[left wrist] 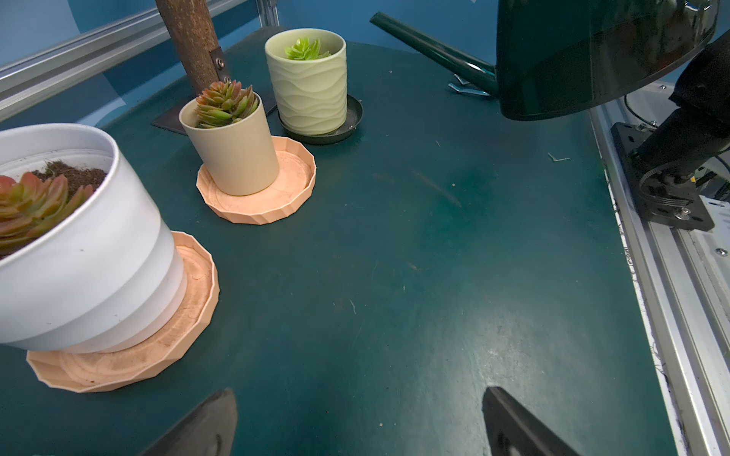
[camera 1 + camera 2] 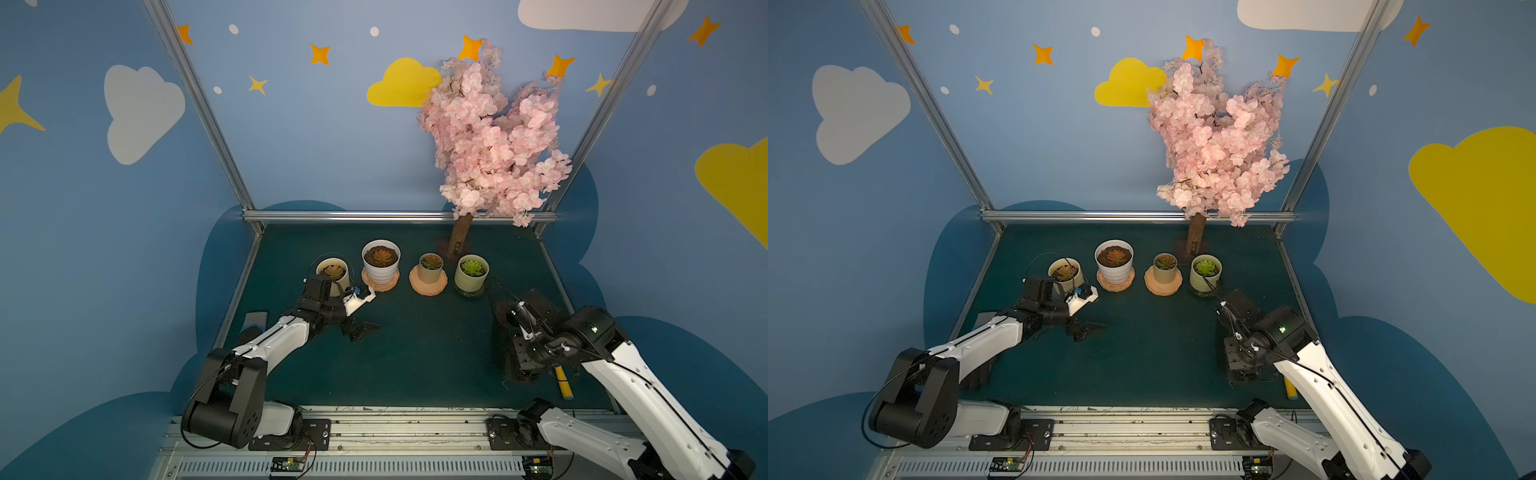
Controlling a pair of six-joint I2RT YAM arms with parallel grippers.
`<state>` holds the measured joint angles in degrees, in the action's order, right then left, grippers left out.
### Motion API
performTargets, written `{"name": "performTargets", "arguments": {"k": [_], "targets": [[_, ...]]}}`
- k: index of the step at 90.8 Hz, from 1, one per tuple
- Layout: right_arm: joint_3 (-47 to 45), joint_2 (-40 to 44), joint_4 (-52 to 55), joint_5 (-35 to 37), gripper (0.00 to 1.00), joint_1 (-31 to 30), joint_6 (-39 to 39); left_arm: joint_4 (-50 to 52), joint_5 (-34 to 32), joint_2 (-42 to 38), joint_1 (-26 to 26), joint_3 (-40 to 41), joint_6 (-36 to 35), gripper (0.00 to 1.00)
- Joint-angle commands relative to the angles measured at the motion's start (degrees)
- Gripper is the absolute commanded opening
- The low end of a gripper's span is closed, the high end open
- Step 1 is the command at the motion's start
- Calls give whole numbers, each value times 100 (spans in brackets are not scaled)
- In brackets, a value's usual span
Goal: Water the succulent around the soil edge
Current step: Water the soil of the potted plant with water, then place the watering can at the center of the board.
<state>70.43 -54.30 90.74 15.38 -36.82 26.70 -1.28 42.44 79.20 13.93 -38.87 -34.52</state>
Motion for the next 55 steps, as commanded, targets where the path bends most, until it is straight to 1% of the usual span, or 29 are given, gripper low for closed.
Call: {"name": "performTargets", "arguments": {"k": [1,12,21,35,44,55], "targets": [[16,202,-505,199,0,21,-173,324,-86,114,1,-257,44,100],[52,373,-966,300,0,26,-329,544,-112,84,-37,-473,125,100],[108,464,-1282,455,0,19,-473,690,-263,-79,-88,-597,308,100],[115,518,-1826,668,0,26,-694,753,-263,-346,-384,-669,539,100],[63,487,-2338,616,0,17,-830,927,-141,-440,-575,-780,663,100],[-36,487,-3055,561,0,-30,-918,980,-134,-630,-741,-724,773,100]]}}
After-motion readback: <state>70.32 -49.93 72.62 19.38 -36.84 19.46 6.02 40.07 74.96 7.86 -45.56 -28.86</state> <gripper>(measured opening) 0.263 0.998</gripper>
